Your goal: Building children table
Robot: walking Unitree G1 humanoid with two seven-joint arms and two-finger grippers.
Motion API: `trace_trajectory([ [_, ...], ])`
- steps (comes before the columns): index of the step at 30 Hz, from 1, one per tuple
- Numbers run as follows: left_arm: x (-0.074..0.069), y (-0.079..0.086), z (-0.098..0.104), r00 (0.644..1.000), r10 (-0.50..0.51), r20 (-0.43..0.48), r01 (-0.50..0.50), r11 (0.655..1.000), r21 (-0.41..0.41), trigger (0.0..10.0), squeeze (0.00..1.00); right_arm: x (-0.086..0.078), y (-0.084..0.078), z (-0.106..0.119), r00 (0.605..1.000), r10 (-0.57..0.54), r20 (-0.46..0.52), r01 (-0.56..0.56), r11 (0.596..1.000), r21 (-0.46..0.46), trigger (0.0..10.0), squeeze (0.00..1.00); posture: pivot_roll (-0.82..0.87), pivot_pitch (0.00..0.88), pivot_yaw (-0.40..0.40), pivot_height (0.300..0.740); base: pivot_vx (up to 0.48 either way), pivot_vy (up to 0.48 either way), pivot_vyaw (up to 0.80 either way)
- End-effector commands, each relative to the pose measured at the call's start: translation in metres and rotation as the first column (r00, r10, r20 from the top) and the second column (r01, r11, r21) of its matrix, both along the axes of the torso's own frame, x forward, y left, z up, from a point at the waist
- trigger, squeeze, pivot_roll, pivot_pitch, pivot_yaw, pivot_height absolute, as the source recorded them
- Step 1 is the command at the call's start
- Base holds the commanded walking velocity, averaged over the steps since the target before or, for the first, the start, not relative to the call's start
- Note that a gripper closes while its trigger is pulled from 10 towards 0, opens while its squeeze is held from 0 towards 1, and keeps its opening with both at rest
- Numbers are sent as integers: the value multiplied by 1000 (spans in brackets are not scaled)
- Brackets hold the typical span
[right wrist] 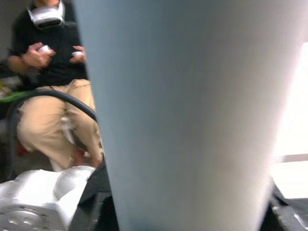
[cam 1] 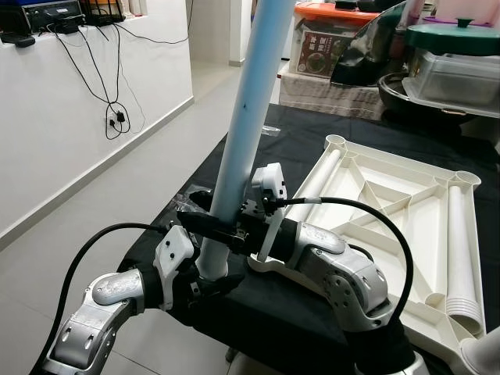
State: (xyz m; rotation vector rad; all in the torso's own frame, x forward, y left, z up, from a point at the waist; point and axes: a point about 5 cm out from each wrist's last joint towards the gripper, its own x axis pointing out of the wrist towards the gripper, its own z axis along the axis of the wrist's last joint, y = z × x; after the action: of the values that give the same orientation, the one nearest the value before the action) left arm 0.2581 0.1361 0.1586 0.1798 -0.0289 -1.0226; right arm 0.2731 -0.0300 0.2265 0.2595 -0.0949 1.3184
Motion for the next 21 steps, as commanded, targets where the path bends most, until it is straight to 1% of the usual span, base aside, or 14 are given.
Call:
trace_trajectory([
  [1,1,-9,10,999,-24,33,26,999,-40,10000,0,-14,18,2,991,132,-19,-131,990,43,10000,1000,47,0,-60,740,0,0,0],
  [3,0,-9,11,999,-29,34,30,999,-36,10000,0,-12,17,4,990,135,-37,-132,988,75,10000,1000,49,0,-61,740,0,0,0],
  [5,0,-9,11,999,-31,34,33,999,-35,10000,0,-12,17,5,990,136,-42,-132,988,82,10000,1000,49,0,-61,740,0,0,0],
  [6,-2,-9,12,998,-51,35,52,998,-29,10000,0,-9,14,9,989,142,-43,-137,985,106,10000,1000,50,0,-60,740,0,0,0],
  [10,-4,-9,12,997,-64,35,65,998,-25,10000,0,-7,11,12,988,146,-42,-140,983,122,10000,1000,50,0,-60,740,0,0,0],
  [11,-8,-10,14,995,-92,35,93,995,-21,10000,0,-6,7,18,983,179,-39,-171,973,157,10000,1000,53,0,-62,740,0,0,0],
  [12,-8,-10,14,995,-92,35,93,995,-21,10000,0,-6,7,18,983,179,-39,-171,973,157,10000,1000,53,0,-62,740,0,0,0],
  [13,-13,-11,16,991,-129,30,129,991,-17,10000,0,-5,4,22,979,204,-27,-196,964,177,10000,1000,56,0,-63,740,0,0,0],
  [15,-13,-11,16,991,-129,30,129,991,-17,10000,0,-5,4,22,979,204,-27,-196,964,177,10000,1000,56,0,-63,740,0,0,0],
  [16,-21,-12,16,984,-176,23,176,984,0,10000,0,-4,2,25,974,227,4,-225,960,166,10000,996,56,0,-64,740,0,0,0],
  [20,-21,-12,16,984,-176,23,176,984,0,10000,0,-4,2,25,974,227,4,-225,960,166,10000,996,56,0,-64,740,0,0,0],
  [21,-30,-13,18,973,-229,20,229,973,26,10000,0,0,0,26,969,244,38,-247,959,135,10000,0,58,0,-64,740,0,0,0],
])
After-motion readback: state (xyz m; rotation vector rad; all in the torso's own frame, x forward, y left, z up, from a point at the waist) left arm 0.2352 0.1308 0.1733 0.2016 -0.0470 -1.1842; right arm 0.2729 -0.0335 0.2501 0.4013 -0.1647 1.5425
